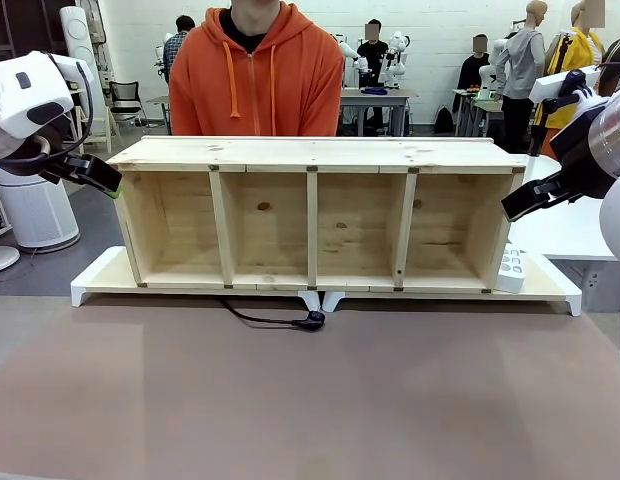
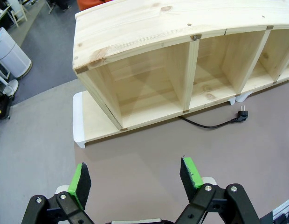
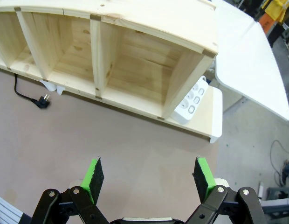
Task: Perform cable management.
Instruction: When the cord part of the Power Cable appears at the lower middle area of the table and stops, grasp the cord part of the Power Cable.
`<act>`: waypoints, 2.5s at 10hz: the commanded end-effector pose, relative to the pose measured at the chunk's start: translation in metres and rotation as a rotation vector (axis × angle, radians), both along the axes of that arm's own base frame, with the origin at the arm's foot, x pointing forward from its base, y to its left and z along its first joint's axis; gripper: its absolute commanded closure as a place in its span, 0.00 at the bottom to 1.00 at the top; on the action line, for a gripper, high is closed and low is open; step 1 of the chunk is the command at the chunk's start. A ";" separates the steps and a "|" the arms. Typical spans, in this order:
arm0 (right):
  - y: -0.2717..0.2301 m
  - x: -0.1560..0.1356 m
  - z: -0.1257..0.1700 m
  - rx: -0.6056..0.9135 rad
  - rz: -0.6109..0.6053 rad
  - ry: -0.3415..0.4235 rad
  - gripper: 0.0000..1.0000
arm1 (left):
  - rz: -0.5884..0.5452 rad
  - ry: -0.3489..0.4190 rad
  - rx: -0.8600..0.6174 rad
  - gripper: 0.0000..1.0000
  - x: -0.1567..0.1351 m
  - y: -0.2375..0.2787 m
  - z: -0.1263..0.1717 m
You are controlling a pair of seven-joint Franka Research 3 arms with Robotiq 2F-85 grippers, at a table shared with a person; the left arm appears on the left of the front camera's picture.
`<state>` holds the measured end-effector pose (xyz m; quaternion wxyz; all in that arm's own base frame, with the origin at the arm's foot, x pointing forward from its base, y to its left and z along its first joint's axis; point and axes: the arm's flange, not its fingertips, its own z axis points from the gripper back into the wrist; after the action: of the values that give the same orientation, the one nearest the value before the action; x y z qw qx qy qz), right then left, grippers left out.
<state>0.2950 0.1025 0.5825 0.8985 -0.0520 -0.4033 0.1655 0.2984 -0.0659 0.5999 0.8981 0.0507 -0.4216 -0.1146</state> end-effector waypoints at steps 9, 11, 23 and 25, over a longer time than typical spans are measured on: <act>0.001 0.000 0.000 -0.003 0.001 0.000 0.00 | -0.001 -0.001 0.002 0.00 0.002 -0.001 -0.001; 0.001 0.000 0.000 -0.003 0.001 0.000 0.00 | -0.001 -0.001 0.002 0.00 0.002 -0.001 -0.001; 0.001 0.000 0.000 -0.003 0.001 0.000 0.00 | -0.001 -0.001 0.002 0.00 0.002 -0.001 -0.001; 0.001 0.000 0.000 -0.003 0.001 0.000 0.00 | -0.001 -0.001 0.002 0.00 0.002 -0.001 -0.001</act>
<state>0.2950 0.1025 0.5825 0.8985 -0.0520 -0.4033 0.1655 0.2984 -0.0659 0.5999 0.8981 0.0507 -0.4216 -0.1146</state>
